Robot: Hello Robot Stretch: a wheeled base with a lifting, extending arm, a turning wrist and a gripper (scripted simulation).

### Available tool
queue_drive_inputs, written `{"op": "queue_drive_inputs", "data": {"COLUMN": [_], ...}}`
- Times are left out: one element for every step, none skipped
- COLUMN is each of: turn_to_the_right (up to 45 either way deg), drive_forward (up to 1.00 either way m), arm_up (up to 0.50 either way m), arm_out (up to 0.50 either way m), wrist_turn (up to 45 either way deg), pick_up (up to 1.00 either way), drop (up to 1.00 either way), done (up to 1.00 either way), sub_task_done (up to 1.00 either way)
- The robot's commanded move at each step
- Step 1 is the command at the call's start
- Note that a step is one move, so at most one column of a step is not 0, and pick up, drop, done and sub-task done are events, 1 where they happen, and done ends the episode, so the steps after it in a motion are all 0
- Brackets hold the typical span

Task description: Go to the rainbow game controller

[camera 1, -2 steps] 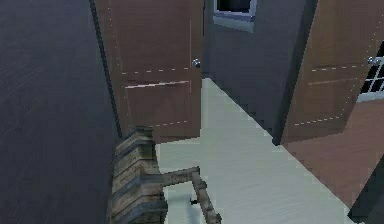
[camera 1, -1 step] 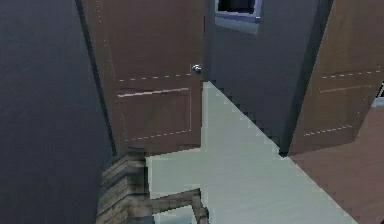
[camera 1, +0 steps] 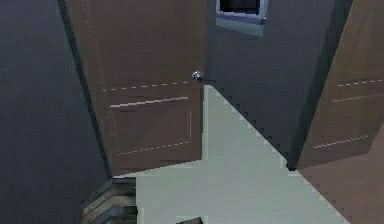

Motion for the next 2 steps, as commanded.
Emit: {"op": "queue_drive_inputs", "data": {"turn_to_the_right": [45.0,45.0], "drive_forward": [0.00,0.00], "arm_up": [0.00,0.00], "arm_out": [0.00,0.00], "wrist_turn": [0.0,0.0], "pick_up": [0.00,0.00], "drop": [0.00,0.00], "done": [0.00,0.00], "sub_task_done": [0.00,0.00]}}
